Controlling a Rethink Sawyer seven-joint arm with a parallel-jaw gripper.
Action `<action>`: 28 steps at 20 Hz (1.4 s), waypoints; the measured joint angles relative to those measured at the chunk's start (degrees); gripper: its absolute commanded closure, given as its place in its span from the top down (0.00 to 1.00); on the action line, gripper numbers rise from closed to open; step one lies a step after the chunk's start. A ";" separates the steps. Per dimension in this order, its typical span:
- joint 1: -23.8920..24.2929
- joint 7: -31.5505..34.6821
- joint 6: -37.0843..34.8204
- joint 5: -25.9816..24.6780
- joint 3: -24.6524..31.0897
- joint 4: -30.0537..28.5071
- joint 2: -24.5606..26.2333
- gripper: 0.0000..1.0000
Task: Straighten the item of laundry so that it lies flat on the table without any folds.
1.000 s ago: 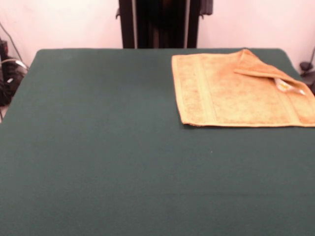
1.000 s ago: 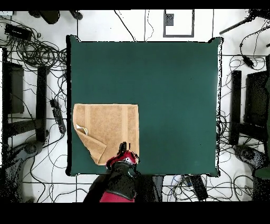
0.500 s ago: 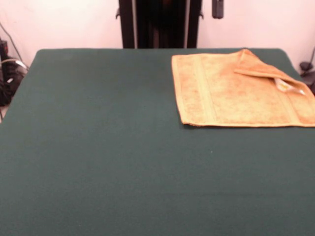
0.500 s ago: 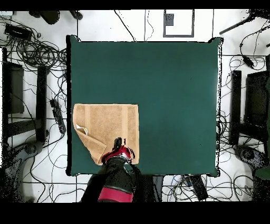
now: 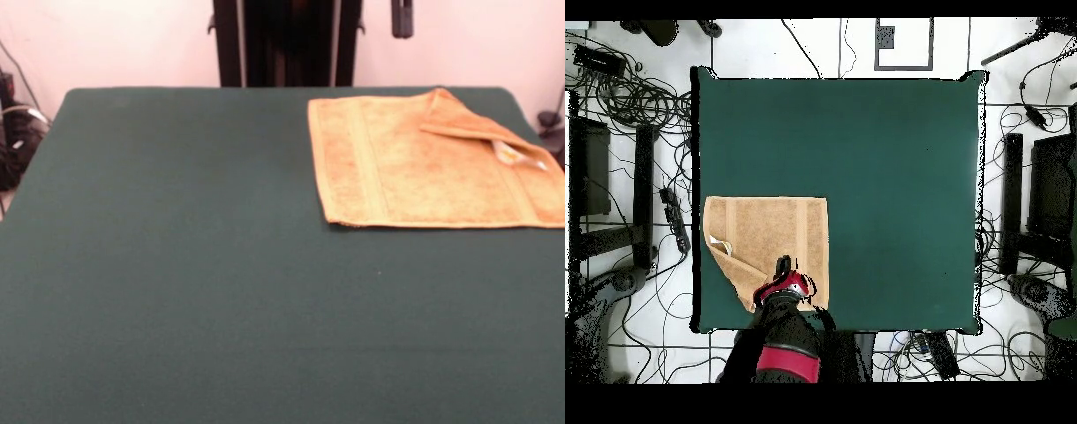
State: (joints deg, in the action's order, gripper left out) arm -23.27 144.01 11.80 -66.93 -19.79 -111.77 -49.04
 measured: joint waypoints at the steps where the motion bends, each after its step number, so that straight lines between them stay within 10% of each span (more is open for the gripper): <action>1: -0.01 0.00 0.24 0.20 0.01 0.00 0.22 0.00; 15: -0.77 0.00 8.84 7.36 -3.12 1.49 8.43 0.00; 28: -0.16 0.00 8.85 4.23 -3.12 2.66 10.99 0.00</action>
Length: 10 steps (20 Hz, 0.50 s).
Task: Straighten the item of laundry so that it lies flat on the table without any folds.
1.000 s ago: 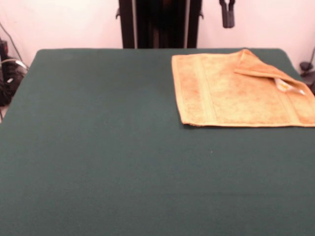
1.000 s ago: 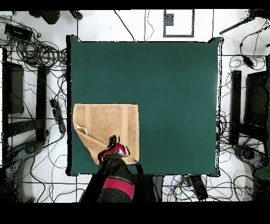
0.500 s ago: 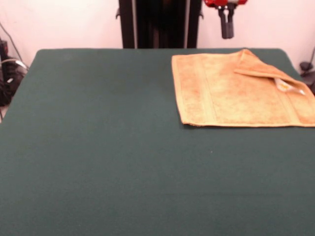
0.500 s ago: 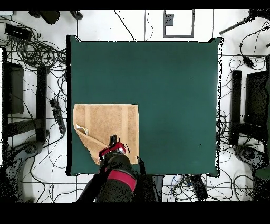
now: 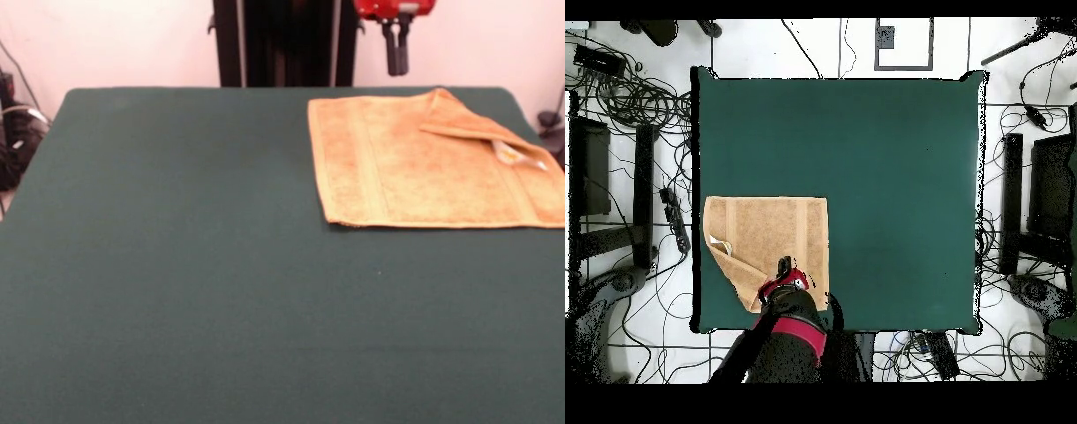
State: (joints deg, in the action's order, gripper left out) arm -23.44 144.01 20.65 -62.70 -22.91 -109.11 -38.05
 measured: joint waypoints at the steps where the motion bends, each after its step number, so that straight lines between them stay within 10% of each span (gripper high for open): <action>1: 0.22 0.00 -0.24 -0.89 0.00 0.02 -0.05 0.00; 10: 2.52 0.00 -0.38 -3.90 1.60 0.71 0.60 0.00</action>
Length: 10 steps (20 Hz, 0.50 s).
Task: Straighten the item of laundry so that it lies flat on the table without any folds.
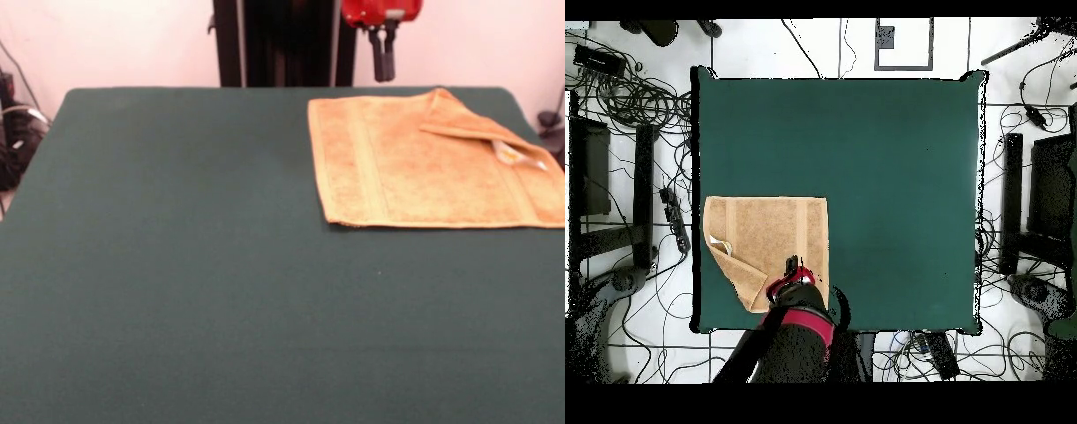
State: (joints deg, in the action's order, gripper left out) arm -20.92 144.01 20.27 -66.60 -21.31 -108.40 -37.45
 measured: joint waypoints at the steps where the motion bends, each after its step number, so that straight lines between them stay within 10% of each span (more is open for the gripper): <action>1: 0.06 0.00 0.00 0.04 0.00 0.25 0.38 0.00; 10: 0.08 0.00 0.57 4.53 -0.38 2.54 3.71 0.00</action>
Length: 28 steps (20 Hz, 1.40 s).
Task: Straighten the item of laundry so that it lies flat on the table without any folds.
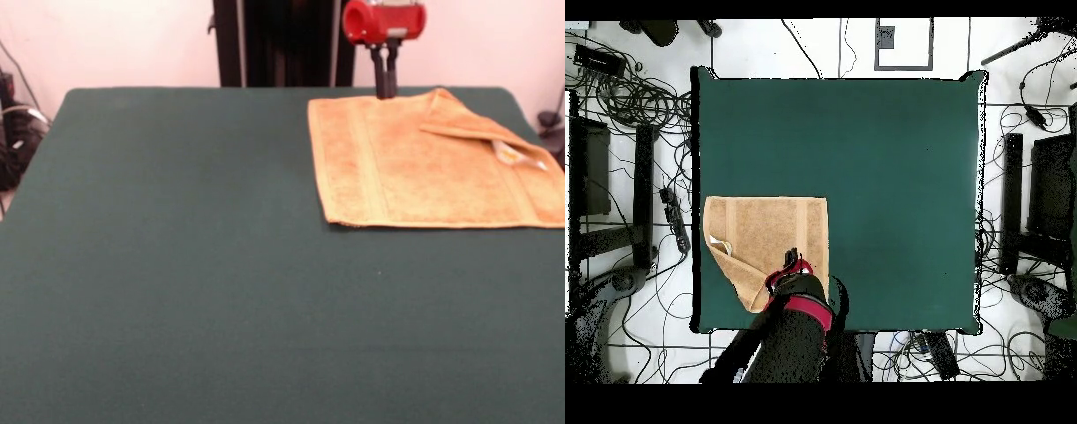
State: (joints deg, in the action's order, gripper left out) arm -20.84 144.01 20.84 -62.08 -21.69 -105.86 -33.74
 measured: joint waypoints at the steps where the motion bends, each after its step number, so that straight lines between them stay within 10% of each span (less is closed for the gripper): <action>1: 0.01 0.00 0.21 0.66 -0.10 0.19 0.31 0.00; 28: 0.05 0.00 15.82 13.82 -8.77 2.27 7.91 0.00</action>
State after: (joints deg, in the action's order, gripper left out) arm -20.79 144.01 36.66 -48.26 -30.46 -103.59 -25.83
